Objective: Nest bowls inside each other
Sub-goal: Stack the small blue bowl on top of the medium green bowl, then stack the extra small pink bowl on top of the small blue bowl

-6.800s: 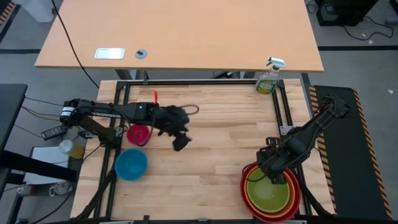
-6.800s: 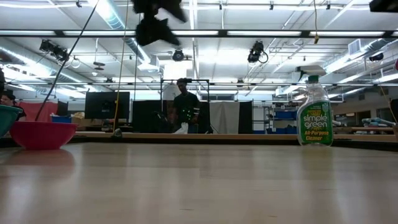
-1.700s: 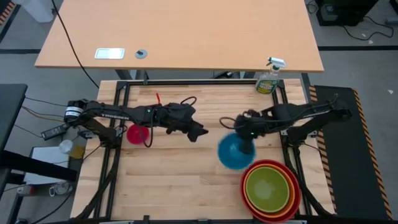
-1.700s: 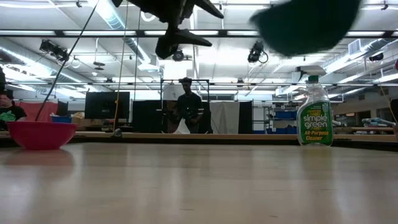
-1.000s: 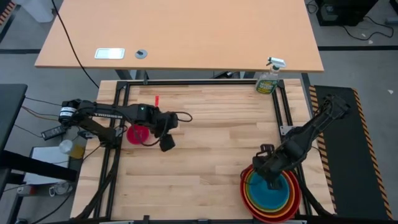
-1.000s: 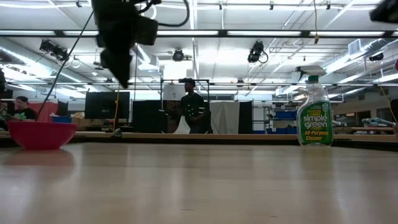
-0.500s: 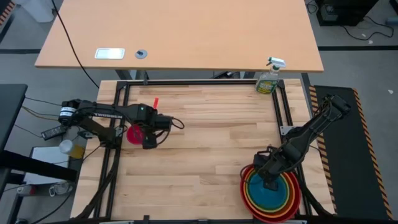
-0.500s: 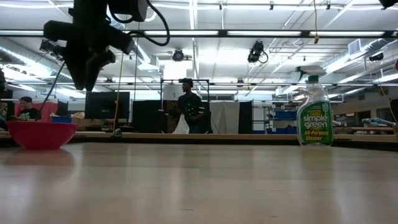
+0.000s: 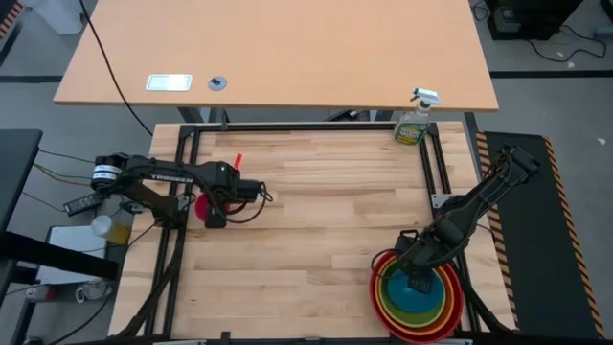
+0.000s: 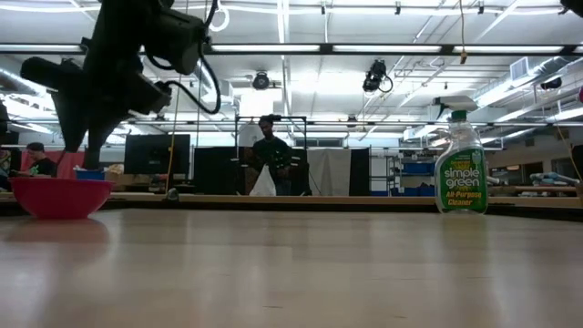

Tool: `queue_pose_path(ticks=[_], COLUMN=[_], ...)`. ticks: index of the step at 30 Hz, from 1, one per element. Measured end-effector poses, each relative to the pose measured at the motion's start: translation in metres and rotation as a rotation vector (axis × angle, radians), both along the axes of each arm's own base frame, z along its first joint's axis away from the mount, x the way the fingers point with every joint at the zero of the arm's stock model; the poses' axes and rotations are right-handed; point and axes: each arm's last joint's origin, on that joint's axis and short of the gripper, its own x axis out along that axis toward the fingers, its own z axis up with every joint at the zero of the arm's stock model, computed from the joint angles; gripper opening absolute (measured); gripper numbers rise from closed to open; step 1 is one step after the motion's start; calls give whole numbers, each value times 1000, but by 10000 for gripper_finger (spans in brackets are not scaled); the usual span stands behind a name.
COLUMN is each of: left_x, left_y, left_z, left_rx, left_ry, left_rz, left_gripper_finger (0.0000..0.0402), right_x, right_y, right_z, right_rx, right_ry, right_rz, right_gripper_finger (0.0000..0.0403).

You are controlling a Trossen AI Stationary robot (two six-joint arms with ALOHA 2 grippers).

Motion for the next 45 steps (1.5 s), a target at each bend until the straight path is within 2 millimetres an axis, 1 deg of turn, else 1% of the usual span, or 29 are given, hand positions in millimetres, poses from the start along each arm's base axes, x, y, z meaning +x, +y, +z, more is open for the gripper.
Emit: queue_pose_path(ticks=[5,10,13,16,19,23,28,31,34,36,39,41,45], left_x=[-2,-2,-2,-2,-2,-2,0,1,2,2,2,2,3], left_y=[2,3,3,3,3,3,3,3,3,3,3,3,3], left_z=[-1,-1,-1,-1,-1,-1,-2,-2,-2,-2,-2,-2,-2], left_rx=[57,41,31,29,33,40,45,47,49,49,49,49,50], left_ry=[31,45,52,53,50,44,20,13,4,3,3,3,-6], left_rz=[-65,-137,-172,-180,-164,-140,-133,-129,-128,-128,-128,-128,-128], left_gripper_finger=[210,210,210,210,210,210,210,210,210,210,210,210,210], right_x=[-3,-6,-7,-9,-13,-20,-22,-25,-30,-30,-29,-28,-30], right_y=[-3,-8,-7,-5,-2,3,9,6,-1,-2,-1,1,2], right_z=[22,46,53,51,43,25,-1,-9,-8,0,14,19,18], right_rx=[-43,-94,-126,-166,-194,-221,-186,-188,-234,-236,-218,-205,-233], right_ry=[10,4,-43,-70,-48,-14,-25,49,132,156,149,128,111], right_rz=[0,-3,4,14,15,1,26,3,-29,-33,-37,-39,-43], right_gripper_finger=[188,187,187,187,187,187,187,187,187,187,187,187,187])
